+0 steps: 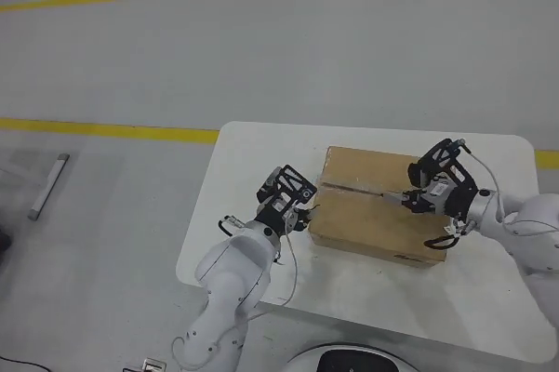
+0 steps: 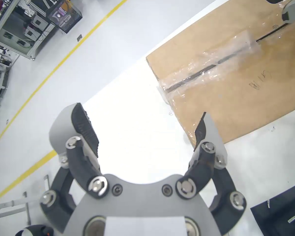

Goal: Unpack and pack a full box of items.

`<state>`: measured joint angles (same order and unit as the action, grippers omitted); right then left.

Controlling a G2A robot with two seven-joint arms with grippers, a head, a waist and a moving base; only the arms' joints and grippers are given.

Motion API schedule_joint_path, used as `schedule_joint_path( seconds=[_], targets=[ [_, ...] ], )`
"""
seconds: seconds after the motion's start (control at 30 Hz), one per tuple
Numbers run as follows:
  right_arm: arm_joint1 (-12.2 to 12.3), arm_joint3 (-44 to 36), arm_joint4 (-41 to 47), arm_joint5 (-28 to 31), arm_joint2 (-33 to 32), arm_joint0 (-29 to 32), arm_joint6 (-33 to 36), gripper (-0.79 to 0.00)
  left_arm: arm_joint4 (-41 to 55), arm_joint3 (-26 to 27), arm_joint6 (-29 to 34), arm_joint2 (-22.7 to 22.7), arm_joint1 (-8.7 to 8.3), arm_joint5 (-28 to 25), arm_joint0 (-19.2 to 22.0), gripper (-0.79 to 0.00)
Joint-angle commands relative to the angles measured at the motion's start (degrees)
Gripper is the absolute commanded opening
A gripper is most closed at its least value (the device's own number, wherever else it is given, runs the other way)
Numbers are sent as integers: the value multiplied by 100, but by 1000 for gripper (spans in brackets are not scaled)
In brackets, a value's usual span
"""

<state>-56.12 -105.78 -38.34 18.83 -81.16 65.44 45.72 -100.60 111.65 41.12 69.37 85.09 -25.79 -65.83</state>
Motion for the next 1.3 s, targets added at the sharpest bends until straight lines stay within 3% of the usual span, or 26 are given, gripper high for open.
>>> schedule_joint_path(
  seconds=[0.0,0.07,0.3,0.37,0.4,0.43,0.67,0.73,0.77,0.8,1.0,1.27],
  targets=[
    [-32,94,-139,-101,326,-259,121,-62,19,15,-22,39,-15,-6,-49,0],
    [-70,256,-324,-230,627,-495,223,0,42,36,-32,61,-27,-14,-80,0],
    [-195,645,-686,-531,1322,-1095,308,-25,69,142,-49,150,-75,-65,-186,0],
    [-219,693,-900,-647,1469,-1209,381,-129,82,158,-49,170,-86,-63,-205,0],
    [-230,676,-1055,-702,1547,-1257,420,-326,80,169,-57,174,-92,-67,-212,0],
    [-242,671,-1140,-746,1619,-1287,455,-400,81,175,-63,176,-97,-68,-221,0],
    [-324,805,-1471,-1010,1937,-1519,596,-526,61,237,-86,166,-134,-64,-304,0],
    [-344,849,-1503,-1057,1984,-1572,602,-674,60,255,-92,172,-145,-63,-326,0],
    [-352,865,-1505,-1066,2000,-1588,601,-696,60,264,-95,178,-151,-60,-337,0],
    [-358,872,-1512,-1089,2004,-1594,590,-785,64,270,-95,184,-156,-54,-351,0],
    [-341,679,-1395,-1210,1742,-1432,453,-785,92,314,-104,197,-186,-42,-425,0],
    [-218,124,-816,-1233,794,-639,77,-785,130,335,-101,193,-223,-72,-432,0]
  ],
)
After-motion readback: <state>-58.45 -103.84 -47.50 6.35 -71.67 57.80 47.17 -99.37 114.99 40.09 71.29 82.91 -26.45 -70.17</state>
